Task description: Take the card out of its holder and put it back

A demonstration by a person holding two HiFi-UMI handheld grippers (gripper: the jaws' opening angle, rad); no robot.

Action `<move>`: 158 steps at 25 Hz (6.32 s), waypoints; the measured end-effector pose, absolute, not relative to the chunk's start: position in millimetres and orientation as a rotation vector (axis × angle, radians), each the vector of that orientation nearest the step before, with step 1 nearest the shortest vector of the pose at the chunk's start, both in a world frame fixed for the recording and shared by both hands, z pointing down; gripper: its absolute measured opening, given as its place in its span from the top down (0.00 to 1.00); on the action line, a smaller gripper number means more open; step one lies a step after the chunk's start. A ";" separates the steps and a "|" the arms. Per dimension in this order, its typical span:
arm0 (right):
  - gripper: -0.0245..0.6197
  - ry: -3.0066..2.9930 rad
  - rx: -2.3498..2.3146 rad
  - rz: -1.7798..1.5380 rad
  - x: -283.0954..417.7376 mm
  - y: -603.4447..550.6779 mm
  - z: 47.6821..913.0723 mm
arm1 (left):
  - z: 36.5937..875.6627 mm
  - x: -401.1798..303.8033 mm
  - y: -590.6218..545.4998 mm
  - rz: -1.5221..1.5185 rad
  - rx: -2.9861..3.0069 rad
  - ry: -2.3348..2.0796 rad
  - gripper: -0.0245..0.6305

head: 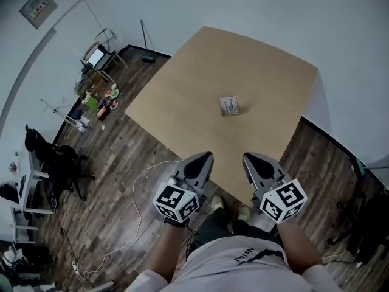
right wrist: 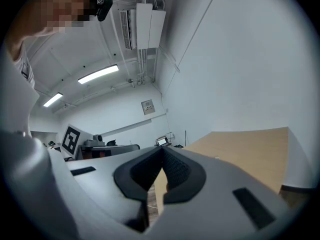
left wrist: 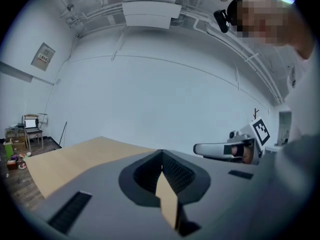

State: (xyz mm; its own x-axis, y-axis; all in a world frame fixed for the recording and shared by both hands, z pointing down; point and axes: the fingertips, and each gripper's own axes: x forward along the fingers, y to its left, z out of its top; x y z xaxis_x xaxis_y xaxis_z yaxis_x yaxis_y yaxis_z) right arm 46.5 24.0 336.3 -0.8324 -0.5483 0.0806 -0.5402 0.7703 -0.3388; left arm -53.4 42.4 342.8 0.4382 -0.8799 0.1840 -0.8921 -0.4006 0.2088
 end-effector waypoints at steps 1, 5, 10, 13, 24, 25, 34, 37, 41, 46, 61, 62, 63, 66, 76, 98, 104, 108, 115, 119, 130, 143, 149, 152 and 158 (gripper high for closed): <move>0.94 2.931 -0.911 -0.555 45.9 17.2 338.0 | 344.7 -54.9 34.6 0.074 2.429 -1.522 0.94; 0.94 2.935 -0.967 -0.547 38.5 -15.1 347.6 | 358.8 -65.1 -1.9 0.109 2.445 -1.488 0.94; 0.94 2.931 -1.024 -0.547 20.0 -58.9 363.9 | 388.2 -79.4 -52.3 0.149 2.459 -1.426 0.94; 0.94 2.927 -1.044 -0.551 1.1 -86.2 376.1 | 406.7 -88.7 -84.6 0.164 2.477 -1.366 0.94; 0.94 2.929 -1.150 -0.614 -57.5 -162.8 440.9 | 490.7 -132.7 -185.9 0.222 2.527 -1.191 0.94; 0.94 2.929 -1.160 -0.617 -59.4 -169.0 446.9 | 498.2 -134.1 -193.6 0.221 2.531 -1.175 0.94; 0.94 2.911 -1.251 -0.697 -69.8 -203.7 494.2 | 557.7 -135.4 -235.3 0.233 2.597 -0.996 0.93; 0.94 2.903 -1.273 -0.712 -67.9 -208.2 500.6 | 572.3 -130.2 -244.2 0.261 2.630 -0.920 0.88; 0.94 2.901 -1.287 -0.737 -66.6 -212.9 510.0 | 593.6 -125.9 -256.2 0.296 2.640 -0.864 0.86; 0.94 2.906 -1.302 -0.760 -62.2 -218.1 521.9 | 611.3 -115.6 -263.5 0.308 2.665 -0.776 0.83; 0.94 2.921 -1.268 -0.819 -67.9 -223.4 538.4 | 621.3 -88.0 -275.0 0.326 2.774 -0.593 0.83; 0.94 2.921 -1.271 -0.822 -66.4 -223.0 539.2 | 622.4 -86.2 -274.6 0.337 2.780 -0.589 0.85; 0.94 2.920 -1.273 -0.826 -64.8 -222.7 540.1 | 623.6 -84.2 -274.4 0.347 2.784 -0.583 0.87; 0.94 2.922 -1.275 -0.832 -61.4 -221.3 540.3 | 624.3 -79.5 -272.9 0.354 2.789 -0.565 0.91; 0.94 2.925 -1.279 -0.794 -56.4 -217.6 526.1 | 596.9 -83.9 -283.0 0.246 2.746 -0.586 0.92; 0.94 2.895 -1.267 -0.652 2.0 -197.6 419.0 | 443.5 -61.5 -240.7 0.176 2.725 -0.845 0.92; 0.94 2.958 -1.202 -0.544 16.9 -176.1 374.4 | 391.3 -48.2 -208.0 0.103 2.690 -0.913 0.93; 0.94 2.959 -1.164 -0.465 24.4 -154.9 346.4 | 358.3 -41.2 -179.9 0.063 2.711 -0.948 0.93; 0.94 2.957 -1.092 -0.389 46.0 -108.6 316.2 | 326.4 -15.2 -125.8 0.078 2.751 -0.992 0.93; 0.94 2.952 -1.057 -0.357 53.2 -85.6 304.6 | 314.1 -4.2 -101.8 0.081 2.768 -1.021 0.93; 0.94 2.963 -0.973 -0.302 57.0 -47.3 288.9 | 305.4 -5.7 -71.9 0.080 2.757 -1.090 0.93; 0.94 2.955 -0.986 -0.360 40.1 -77.1 304.5 | 319.2 -54.8 -132.0 0.178 2.798 -1.078 0.93; 0.94 2.947 -1.016 -0.422 28.0 -110.7 331.1 | 353.4 -70.1 -178.0 0.210 2.816 -0.959 0.93; 0.94 2.942 -1.041 -0.460 19.2 -128.3 346.7 | 377.1 -75.6 -200.2 0.228 2.815 -0.886 0.92; 0.94 2.919 -1.091 -0.530 7.0 -154.9 382.1 | 433.0 -77.8 -237.8 0.253 2.788 -0.780 0.92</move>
State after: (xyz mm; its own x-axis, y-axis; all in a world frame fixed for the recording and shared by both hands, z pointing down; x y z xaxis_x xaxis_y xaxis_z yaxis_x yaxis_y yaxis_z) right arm 7.0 -154.9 382.1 -0.7617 -0.6340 0.1335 -0.6404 0.7056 -0.3033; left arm -77.8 -237.8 433.0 0.8429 -0.4877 0.2274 -0.5283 -0.8302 0.1778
